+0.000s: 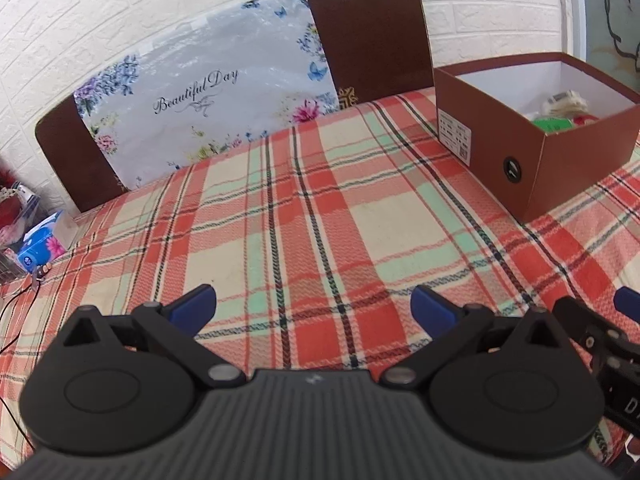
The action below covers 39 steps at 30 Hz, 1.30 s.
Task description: Organize objects
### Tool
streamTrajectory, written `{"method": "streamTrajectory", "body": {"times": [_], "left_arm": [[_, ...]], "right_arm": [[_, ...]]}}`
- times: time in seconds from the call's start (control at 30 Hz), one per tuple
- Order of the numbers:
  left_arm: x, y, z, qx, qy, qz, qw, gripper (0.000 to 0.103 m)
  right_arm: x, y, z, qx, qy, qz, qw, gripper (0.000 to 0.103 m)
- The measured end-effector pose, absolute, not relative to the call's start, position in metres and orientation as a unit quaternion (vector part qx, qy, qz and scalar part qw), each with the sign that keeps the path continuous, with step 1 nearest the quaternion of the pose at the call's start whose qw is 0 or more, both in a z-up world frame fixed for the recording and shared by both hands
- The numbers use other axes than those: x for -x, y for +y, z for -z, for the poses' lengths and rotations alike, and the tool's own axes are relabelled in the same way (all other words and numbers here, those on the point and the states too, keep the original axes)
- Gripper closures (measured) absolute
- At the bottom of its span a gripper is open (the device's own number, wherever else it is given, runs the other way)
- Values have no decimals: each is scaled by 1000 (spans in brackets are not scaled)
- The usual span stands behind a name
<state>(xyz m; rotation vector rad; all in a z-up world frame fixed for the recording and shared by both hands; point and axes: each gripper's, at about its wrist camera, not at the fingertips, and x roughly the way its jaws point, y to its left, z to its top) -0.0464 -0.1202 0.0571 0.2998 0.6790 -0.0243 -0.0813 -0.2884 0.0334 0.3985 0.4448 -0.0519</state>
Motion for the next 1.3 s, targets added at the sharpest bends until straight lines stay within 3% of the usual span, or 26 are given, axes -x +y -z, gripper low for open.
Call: {"method": "streamTrajectory", "body": {"times": [1.3], "left_arm": [[38, -120, -44, -140, 361, 25, 922, 0]], "right_arm": [[73, -294, -29, -193, 229, 23, 954, 23]]}}
